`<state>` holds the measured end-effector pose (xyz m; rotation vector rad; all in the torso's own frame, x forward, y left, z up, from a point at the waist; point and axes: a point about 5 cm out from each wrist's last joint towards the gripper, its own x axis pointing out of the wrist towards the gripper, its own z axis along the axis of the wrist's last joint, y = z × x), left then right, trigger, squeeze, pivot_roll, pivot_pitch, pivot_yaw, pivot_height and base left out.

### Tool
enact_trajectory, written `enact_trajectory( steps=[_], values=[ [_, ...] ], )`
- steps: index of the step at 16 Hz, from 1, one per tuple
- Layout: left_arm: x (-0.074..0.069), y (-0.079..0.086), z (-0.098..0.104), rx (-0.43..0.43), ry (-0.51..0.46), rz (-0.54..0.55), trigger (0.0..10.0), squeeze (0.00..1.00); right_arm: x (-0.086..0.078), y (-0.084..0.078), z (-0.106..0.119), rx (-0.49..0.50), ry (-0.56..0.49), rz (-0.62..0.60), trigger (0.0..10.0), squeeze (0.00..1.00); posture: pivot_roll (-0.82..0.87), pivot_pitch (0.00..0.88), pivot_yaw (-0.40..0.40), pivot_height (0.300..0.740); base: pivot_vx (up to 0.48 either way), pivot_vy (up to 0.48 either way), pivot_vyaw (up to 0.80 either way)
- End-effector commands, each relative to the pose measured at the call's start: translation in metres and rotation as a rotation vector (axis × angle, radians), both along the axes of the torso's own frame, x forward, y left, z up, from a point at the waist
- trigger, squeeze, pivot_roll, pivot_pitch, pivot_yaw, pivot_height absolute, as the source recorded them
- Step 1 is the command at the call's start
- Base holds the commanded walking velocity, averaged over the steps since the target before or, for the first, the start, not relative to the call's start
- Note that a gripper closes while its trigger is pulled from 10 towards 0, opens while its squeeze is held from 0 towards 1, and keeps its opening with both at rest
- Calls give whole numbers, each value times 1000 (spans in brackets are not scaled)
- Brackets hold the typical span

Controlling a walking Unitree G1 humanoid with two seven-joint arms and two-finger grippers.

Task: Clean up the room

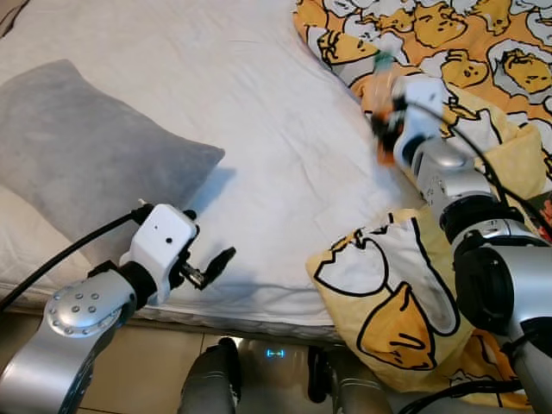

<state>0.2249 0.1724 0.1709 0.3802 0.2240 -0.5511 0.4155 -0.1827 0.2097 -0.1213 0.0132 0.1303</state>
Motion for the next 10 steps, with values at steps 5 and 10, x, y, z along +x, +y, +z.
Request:
enact_trajectory(
  steps=[5, 10],
  values=[
    [12, -6, -3, -40, -60, 59, 10000, 0, -6, -4, 35, 208, -310, 43, 0, 0, 54, 216, 45, 740, 0, 0, 0],
    [13, -5, -4, -95, -99, 203, 10000, 0, -69, 1, 18, 236, -275, 62, 10000, 0, -35, 169, 70, 740, 0, 0, 0]
  ],
)
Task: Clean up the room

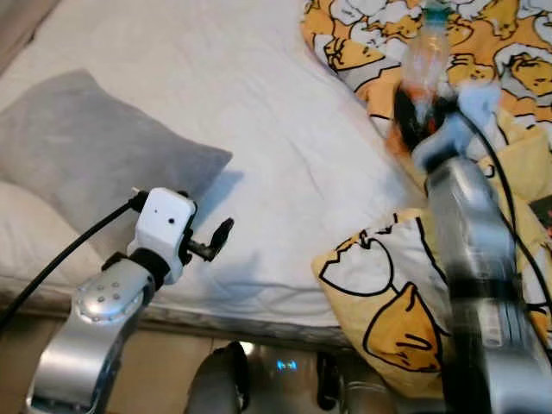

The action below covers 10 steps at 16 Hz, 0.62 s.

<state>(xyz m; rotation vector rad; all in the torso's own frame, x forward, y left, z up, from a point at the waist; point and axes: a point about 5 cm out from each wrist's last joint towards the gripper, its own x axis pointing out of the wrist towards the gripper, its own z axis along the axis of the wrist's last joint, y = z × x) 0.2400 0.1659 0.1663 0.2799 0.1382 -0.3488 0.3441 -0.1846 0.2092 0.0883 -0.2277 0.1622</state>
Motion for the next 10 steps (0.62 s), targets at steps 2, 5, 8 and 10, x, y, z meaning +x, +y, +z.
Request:
enact_trajectory(
  steps=[2, 5, 8, 10],
  values=[
    [-9, 0, 2, -34, -12, 73, 10000, 0, -41, 6, 8, 17, 6, 23, 10000, 0, -54, 151, 82, 740, 0, 0, 0],
    [-34, 0, -5, -58, 27, 143, 10000, 0, -96, 0, -13, -20, 138, -50, 10000, 0, -91, 111, 89, 740, 0, 0, 0],
    [-45, 1, -9, -54, 35, 187, 10000, 0, -128, 5, -35, -83, 268, -12, 10000, 0, -86, 86, 75, 740, 0, 0, 227],
    [-49, 3, -11, -72, 49, 218, 10000, 0, -145, 12, -49, -73, 383, 27, 10000, 0, -79, 70, 64, 740, 0, 0, 800]
  ],
)
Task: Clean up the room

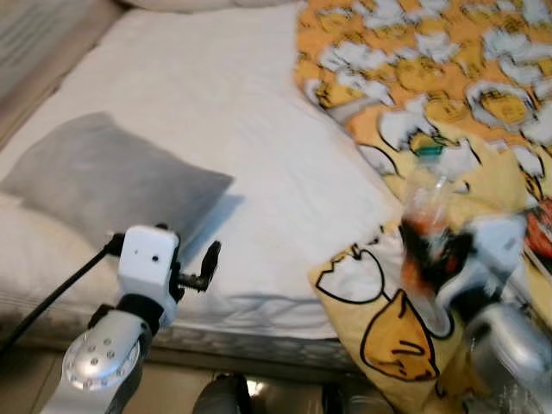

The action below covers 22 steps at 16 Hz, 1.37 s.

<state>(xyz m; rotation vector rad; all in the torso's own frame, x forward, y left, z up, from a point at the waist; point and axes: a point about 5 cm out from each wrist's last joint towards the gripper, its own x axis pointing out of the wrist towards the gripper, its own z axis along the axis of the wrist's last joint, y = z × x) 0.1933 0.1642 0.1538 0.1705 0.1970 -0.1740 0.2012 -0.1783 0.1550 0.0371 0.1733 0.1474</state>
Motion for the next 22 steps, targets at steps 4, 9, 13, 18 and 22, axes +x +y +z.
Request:
enact_trajectory(
  steps=[4, 9, 13, 18, 22],
  values=[
    [-9, 7, -6, 16, 33, 41, 10000, 0, -17, 10, -19, 16, 137, 53, 10000, 0, -59, 31, 77, 740, 0, 0, 800],
    [-11, 14, -11, -12, 49, 95, 10000, 0, -30, 13, -31, 89, 198, 9, 10000, 0, -53, 0, 87, 740, 0, 0, 800],
    [-10, 19, -22, 17, 67, 172, 10000, 0, -18, 16, -43, 108, 204, 20, 10000, 0, -25, 0, 68, 740, 0, 0, 800],
    [-13, 19, -21, 20, 34, 221, 10000, 0, -9, 7, -53, 40, 210, -3, 10000, 0, 2, 0, 49, 740, 0, 0, 800],
    [7, 11, -17, 28, -93, 199, 10000, 0, 0, 0, -47, 101, 185, -26, 10000, 0, -13, 0, 34, 740, 0, 0, 800]
  ],
)
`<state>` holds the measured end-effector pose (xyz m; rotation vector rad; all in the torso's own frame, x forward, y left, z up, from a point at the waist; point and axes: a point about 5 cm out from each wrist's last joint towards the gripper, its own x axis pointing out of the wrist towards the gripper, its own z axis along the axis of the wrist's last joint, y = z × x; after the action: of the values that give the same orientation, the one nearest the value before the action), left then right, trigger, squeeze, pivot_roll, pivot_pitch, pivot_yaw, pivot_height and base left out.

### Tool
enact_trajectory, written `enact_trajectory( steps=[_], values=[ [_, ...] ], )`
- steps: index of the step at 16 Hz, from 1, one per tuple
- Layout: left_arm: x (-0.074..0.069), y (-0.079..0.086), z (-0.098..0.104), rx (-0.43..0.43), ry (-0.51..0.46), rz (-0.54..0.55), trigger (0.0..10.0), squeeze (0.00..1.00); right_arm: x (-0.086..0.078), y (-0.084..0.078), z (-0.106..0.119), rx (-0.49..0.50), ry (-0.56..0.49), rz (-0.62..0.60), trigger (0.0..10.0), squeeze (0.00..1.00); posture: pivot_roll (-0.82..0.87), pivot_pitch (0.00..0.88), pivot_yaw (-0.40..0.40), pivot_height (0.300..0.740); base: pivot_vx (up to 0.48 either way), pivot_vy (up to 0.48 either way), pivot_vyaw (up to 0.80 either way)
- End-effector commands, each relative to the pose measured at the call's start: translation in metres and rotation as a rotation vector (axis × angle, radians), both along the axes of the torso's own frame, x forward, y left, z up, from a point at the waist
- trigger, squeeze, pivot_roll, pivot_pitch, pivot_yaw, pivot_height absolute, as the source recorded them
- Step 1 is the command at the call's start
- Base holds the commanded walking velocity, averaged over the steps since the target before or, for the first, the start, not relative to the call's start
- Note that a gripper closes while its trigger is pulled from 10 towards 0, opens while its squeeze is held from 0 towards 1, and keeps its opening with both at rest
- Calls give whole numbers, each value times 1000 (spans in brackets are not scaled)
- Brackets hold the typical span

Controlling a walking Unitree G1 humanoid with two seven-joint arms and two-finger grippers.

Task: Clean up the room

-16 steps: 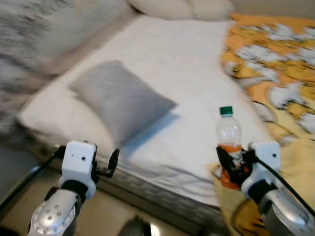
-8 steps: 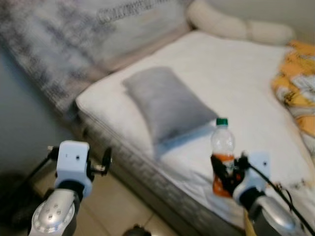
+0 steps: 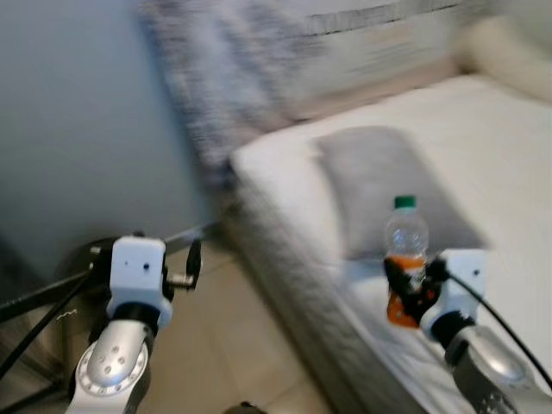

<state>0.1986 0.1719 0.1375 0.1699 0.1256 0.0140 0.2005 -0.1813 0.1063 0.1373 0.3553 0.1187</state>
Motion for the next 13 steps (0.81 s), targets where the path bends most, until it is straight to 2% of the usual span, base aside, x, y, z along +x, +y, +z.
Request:
enact_trajectory(
  steps=[1, 2, 4, 6, 7, 8, 11, 13],
  values=[
    [2, 1, -1, 11, -6, 1, 10000, 0, -2, 3, -1, 38, 7, -3, 10000, 0, -16, 0, 41, 740, 0, 0, 800],
    [3, 0, -1, -6, -3, 4, 10000, 0, -5, 2, -2, 37, 12, -8, 10000, 0, -25, 0, 47, 740, 0, 0, 800],
    [7, 3, 0, 19, -22, 29, 10000, 0, -7, 4, -1, 20, 9, 0, 10000, 0, -43, 0, 55, 740, 0, 0, 800],
    [11, 2, -4, -26, 34, -3, 10000, 0, -4, 9, 3, 12, -4, 31, 10000, 0, -58, 0, 55, 740, 0, 0, 0],
    [12, -4, -6, -90, 59, -87, 10000, 0, 0, 12, 4, -1, -14, 50, 10000, 0, -57, 0, 47, 740, 0, 0, 0],
    [13, -5, -5, -102, 50, -112, 10000, 0, 6, 18, 1, -48, -13, 81, 10000, 0, -53, 0, 39, 740, 0, 0, 0],
    [18, -1, -7, -91, 51, -89, 10000, 0, 11, 18, -6, -68, -4, 74, 10000, 0, -43, 0, 46, 740, 0, 0, 0],
    [21, 1, -9, -102, 79, -88, 10000, 0, 17, 14, -6, -103, -38, 23, 10000, 0, -40, 0, 47, 740, 0, 0, 0]
  ],
)
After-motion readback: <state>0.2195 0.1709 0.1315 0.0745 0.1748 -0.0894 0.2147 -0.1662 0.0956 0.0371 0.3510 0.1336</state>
